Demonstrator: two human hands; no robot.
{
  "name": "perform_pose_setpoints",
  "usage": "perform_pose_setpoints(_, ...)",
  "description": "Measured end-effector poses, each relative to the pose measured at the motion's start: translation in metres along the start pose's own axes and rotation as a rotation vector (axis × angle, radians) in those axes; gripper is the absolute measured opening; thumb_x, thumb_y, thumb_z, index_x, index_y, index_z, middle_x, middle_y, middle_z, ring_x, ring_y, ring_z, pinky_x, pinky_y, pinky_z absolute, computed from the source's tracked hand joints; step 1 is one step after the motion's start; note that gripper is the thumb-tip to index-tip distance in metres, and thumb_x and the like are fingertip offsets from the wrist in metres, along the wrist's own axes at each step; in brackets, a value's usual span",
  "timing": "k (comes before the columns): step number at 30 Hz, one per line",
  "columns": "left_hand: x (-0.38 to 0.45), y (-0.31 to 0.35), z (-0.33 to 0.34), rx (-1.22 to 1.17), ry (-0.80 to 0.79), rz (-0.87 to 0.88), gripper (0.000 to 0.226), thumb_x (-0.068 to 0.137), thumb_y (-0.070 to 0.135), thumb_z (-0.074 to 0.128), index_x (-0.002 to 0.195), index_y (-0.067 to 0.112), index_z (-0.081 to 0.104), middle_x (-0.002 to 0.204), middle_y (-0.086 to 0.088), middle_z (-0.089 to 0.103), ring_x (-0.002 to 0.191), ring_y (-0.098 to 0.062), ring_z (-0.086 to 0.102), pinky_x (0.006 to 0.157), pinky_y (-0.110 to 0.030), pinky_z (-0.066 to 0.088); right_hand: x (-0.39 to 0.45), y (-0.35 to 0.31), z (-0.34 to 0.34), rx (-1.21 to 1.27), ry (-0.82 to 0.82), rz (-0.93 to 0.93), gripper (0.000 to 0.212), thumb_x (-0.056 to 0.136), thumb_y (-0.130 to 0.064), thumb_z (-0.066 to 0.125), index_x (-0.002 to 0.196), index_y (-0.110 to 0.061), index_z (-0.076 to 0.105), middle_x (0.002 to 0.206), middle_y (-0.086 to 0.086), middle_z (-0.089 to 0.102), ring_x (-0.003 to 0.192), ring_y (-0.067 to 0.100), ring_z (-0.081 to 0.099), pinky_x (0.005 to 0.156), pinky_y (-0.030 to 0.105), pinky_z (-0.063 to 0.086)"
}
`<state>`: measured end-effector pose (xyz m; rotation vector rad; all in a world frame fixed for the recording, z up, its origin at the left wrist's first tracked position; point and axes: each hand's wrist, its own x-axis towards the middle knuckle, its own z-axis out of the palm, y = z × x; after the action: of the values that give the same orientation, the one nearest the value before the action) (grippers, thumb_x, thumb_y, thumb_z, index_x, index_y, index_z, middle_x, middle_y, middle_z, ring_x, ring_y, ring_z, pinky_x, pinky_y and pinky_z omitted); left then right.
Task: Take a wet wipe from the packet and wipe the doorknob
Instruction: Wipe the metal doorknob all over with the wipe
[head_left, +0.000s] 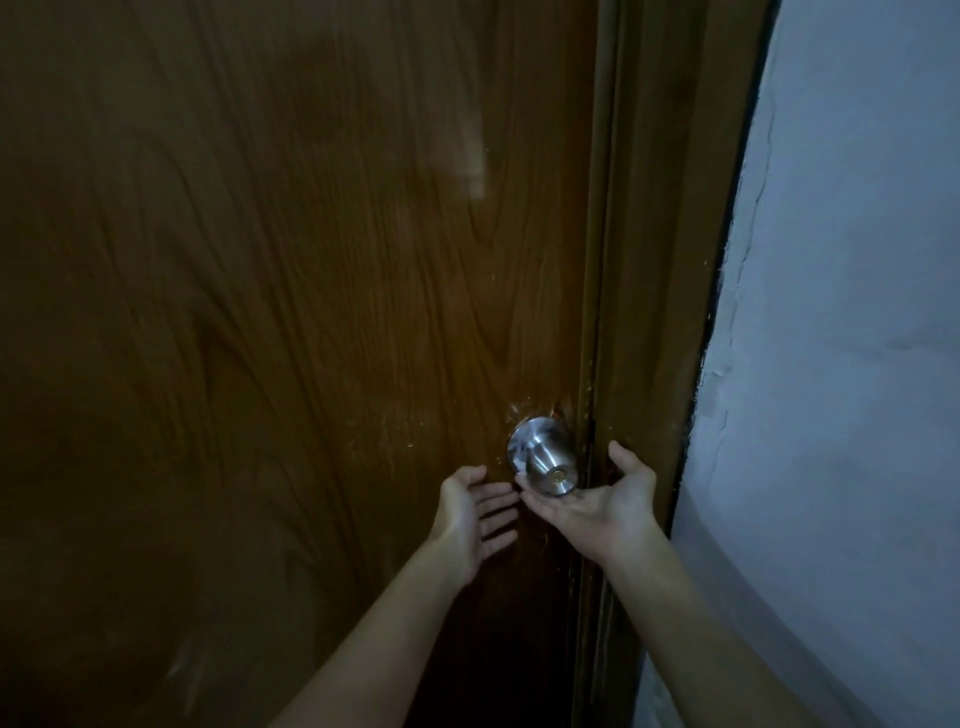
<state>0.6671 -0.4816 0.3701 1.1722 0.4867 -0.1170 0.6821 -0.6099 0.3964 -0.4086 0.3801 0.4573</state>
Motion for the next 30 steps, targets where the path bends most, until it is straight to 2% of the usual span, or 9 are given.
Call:
perform_pose_setpoints(3, -0.006, -0.016, 0.003, 0.173, 0.217, 0.257, 0.025, 0.093, 0.016, 0.039, 0.097, 0.011, 0.063, 0.106, -0.009, 0.066, 0.099, -0.021, 0.061, 0.087, -0.034, 0.046, -0.003, -0.002, -0.001, 0.038, -0.058, 0.043, 0.073, 0.085, -0.04, 0.048, 0.134, 0.01, 0.027, 0.138, 0.033, 0.038, 0.126, 0.045, 0.038, 0.111, 0.052, 0.027)
perform_pose_setpoints(5, -0.012, -0.031, 0.001, 0.397, 0.249, 0.498, 0.02, 0.091, 0.008, 0.045, 0.101, 0.016, 0.06, 0.107, -0.001, 0.062, 0.103, -0.016, 0.058, 0.084, -0.024, 0.046, -0.003, -0.004, 0.0, 0.064, -0.021, 0.023, 0.068, 0.087, -0.035, 0.046, 0.133, 0.012, 0.027, 0.139, 0.033, 0.036, 0.127, 0.046, 0.036, 0.11, 0.053, 0.029)
perform_pose_setpoints(10, -0.012, -0.062, -0.016, 1.185, 0.067, 0.963, 0.069, 0.078, 0.003, 0.055, 0.139, 0.022, 0.028, 0.144, 0.013, 0.029, 0.134, -0.003, 0.028, 0.113, -0.025, 0.03, -0.002, -0.003, 0.001, 0.054, -0.058, 0.041, 0.064, 0.09, -0.031, 0.042, 0.134, 0.012, 0.023, 0.141, 0.034, 0.031, 0.128, 0.048, 0.033, 0.107, 0.056, 0.032)
perform_pose_setpoints(13, 0.0, -0.069, -0.029, 1.509, -0.032, 1.05, 0.097, 0.071, 0.006, 0.056, 0.147, 0.019, -0.003, 0.154, 0.007, 0.002, 0.143, -0.006, -0.003, 0.119, -0.033, 0.016, 0.002, -0.004, 0.0, 0.096, -0.085, 0.079, 0.065, 0.089, -0.03, 0.04, 0.134, 0.013, 0.023, 0.142, 0.034, 0.031, 0.13, 0.046, 0.033, 0.11, 0.053, 0.029)
perform_pose_setpoints(17, 0.016, -0.064, -0.04, 1.838, 0.045, 1.121, 0.129, 0.048, 0.026, 0.071, 0.144, 0.004, -0.012, 0.153, -0.011, 0.019, 0.139, -0.022, 0.012, 0.108, -0.042, 0.033, 0.007, -0.008, -0.001, -0.022, -0.032, 0.104, 0.057, 0.089, -0.026, 0.039, 0.131, 0.011, 0.031, 0.138, 0.03, 0.04, 0.128, 0.039, 0.039, 0.11, 0.044, 0.029)
perform_pose_setpoints(21, 0.024, -0.047, -0.041, 2.03, 0.096, 1.191, 0.135, 0.048, 0.044, 0.074, 0.144, -0.001, -0.009, 0.152, -0.011, 0.012, 0.14, -0.024, 0.012, 0.11, -0.044, 0.023, 0.01, -0.01, 0.0, -0.264, 0.06, 0.087, 0.05, 0.085, -0.024, 0.047, 0.127, 0.002, 0.042, 0.125, 0.023, 0.054, 0.117, 0.033, 0.048, 0.101, 0.039, 0.035)
perform_pose_setpoints(25, 0.032, -0.037, -0.039, 2.225, 0.131, 1.051, 0.125, 0.063, 0.048, 0.069, 0.143, 0.001, -0.015, 0.153, -0.014, 0.001, 0.142, -0.029, -0.009, 0.113, -0.047, 0.007, 0.012, -0.012, 0.002, -0.49, 0.026, -0.035, 0.034, 0.084, -0.02, 0.059, 0.114, -0.007, 0.051, 0.111, 0.016, 0.058, 0.102, 0.029, 0.055, 0.088, 0.038, 0.045)
perform_pose_setpoints(28, 0.033, -0.037, -0.032, 2.466, 0.058, 1.074, 0.094, 0.086, 0.042, 0.051, 0.14, 0.008, -0.018, 0.152, -0.011, -0.022, 0.131, -0.029, -0.036, 0.104, -0.048, -0.022, 0.01, -0.012, 0.002, -0.663, 0.006, -0.113, 0.019, 0.085, -0.017, 0.059, 0.102, -0.009, 0.056, 0.098, 0.013, 0.06, 0.097, 0.026, 0.058, 0.088, 0.038, 0.047)
perform_pose_setpoints(30, 0.037, -0.037, -0.022, 2.546, 0.062, 1.128, 0.083, 0.091, 0.042, 0.042, 0.142, 0.01, -0.015, 0.151, -0.009, -0.028, 0.128, -0.027, -0.037, 0.101, -0.049, -0.026, 0.009, -0.014, 0.001, -0.708, -0.017, -0.129, 0.013, 0.086, -0.016, 0.059, 0.096, -0.009, 0.056, 0.097, 0.013, 0.061, 0.097, 0.026, 0.059, 0.084, 0.037, 0.049)
